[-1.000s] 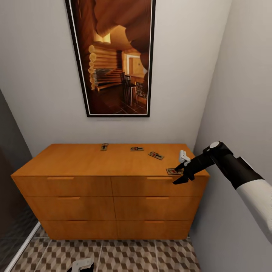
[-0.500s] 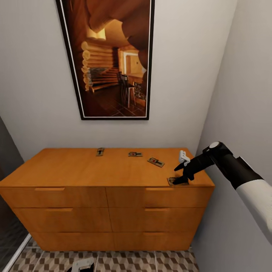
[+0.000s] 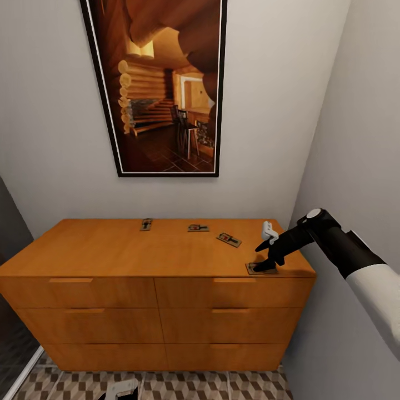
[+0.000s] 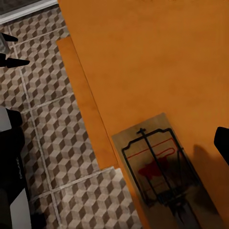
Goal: Take the four mousetraps from the cabinet in the bathroom and place them on the bathroom floor. Make sure all four end up on the same floor surface, and ensure that at least two of them are either under or directly next to the same bathroom sink.
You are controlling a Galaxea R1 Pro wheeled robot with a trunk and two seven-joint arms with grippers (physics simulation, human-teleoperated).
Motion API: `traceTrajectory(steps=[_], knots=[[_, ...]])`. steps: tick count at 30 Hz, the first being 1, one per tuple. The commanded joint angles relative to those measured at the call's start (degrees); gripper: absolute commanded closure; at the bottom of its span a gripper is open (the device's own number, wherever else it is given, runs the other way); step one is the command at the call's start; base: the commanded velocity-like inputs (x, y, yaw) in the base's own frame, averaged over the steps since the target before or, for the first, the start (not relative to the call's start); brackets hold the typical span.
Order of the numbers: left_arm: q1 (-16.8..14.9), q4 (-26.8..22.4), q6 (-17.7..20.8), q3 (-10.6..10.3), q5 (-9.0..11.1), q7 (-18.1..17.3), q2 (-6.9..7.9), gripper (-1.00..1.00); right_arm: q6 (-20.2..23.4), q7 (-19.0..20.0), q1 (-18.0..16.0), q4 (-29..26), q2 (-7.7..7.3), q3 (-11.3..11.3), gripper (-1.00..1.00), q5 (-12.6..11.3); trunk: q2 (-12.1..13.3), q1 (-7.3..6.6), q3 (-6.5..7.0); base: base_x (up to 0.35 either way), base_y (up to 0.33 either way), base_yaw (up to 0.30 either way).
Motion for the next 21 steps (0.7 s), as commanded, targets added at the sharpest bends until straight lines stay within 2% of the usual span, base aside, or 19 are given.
traceTrajectory(steps=[1, 21], knots=[[-0.04, 0.04, -0.20, 0.26, -0.02, 0.00, -0.03, -1.00, 0.60, 0.25, -0.05, -0.07, -0.03, 0.19, -1.00, 0.20, -0.03, 0.00, -0.06, 0.002, -0.001, 0.000], [-0.04, 0.04, -0.20, 0.26, -0.02, 0.02, -0.03, -1.00, -0.13, 0.14, -0.07, 3.14, -0.15, 0.64, -1.00, 0.18, -0.03, 0.00, -0.06, 0.000, 0.000, 0.000]])
